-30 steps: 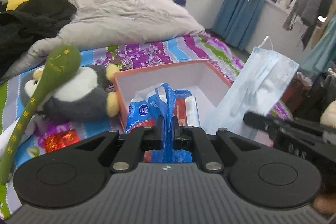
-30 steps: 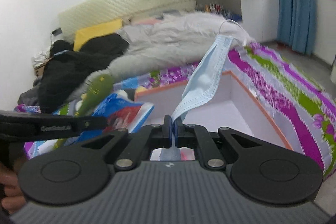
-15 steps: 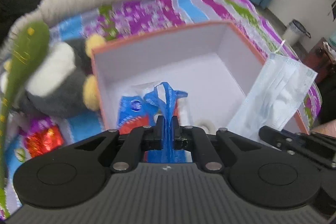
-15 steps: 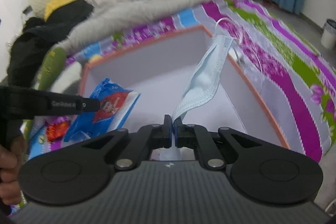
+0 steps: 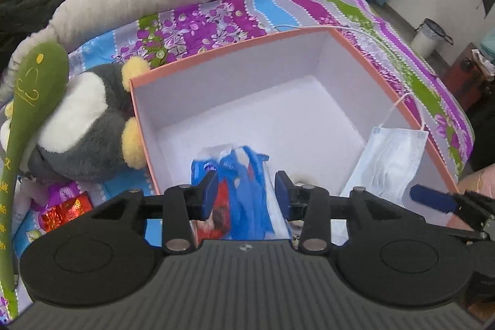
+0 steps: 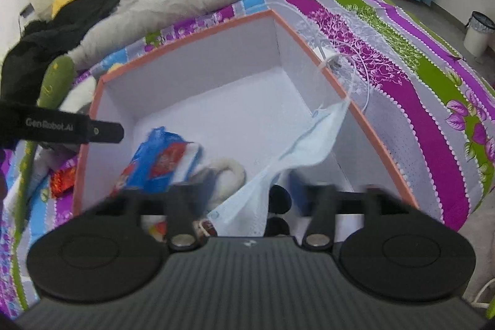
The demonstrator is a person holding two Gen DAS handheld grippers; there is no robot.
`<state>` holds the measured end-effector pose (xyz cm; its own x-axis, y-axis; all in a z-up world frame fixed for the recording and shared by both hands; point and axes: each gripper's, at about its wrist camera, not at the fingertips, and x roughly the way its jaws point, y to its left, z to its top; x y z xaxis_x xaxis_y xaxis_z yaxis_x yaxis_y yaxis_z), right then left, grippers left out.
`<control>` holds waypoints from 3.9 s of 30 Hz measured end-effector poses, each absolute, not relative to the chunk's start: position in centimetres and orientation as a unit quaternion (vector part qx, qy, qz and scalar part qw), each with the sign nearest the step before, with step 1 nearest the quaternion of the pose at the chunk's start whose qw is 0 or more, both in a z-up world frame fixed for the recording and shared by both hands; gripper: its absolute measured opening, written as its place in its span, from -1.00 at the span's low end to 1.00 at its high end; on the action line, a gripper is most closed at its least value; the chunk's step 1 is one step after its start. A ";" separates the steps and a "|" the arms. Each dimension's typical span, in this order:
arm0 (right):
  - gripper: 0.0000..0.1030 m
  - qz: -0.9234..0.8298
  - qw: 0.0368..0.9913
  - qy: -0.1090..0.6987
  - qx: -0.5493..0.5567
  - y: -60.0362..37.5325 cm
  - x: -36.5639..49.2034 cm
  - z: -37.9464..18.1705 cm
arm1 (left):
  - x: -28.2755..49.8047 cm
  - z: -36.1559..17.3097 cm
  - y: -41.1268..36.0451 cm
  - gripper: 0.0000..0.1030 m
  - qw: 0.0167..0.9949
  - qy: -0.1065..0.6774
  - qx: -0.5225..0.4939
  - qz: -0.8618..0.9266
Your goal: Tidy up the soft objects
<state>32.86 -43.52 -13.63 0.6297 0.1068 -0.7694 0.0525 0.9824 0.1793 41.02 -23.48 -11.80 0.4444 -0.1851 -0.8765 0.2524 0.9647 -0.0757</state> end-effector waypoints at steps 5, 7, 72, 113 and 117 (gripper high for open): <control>0.24 0.018 0.908 0.408 0.090 -43.5 31.4 -12.6 | 39.0 -10.5 -22.9 -0.11 0.856 0.491 0.051 -0.152; 0.24 0.020 0.913 0.398 0.090 -43.3 30.7 -12.1 | 38.2 -9.8 -22.5 -0.11 0.859 0.484 0.045 -0.161; 0.24 0.207 0.923 0.323 0.024 -25.8 9.0 -13.4 | 6.1 -12.0 0.3 -0.11 0.921 0.372 -0.105 -0.040; 0.24 0.302 0.898 0.315 -0.053 -13.6 30.8 -22.8 | 31.9 -23.0 7.3 -0.11 0.922 0.378 -0.088 -0.010; 0.24 0.322 0.894 0.304 -0.067 -12.1 32.8 -23.9 | 34.5 -24.0 7.5 -0.11 0.923 0.374 -0.086 -0.018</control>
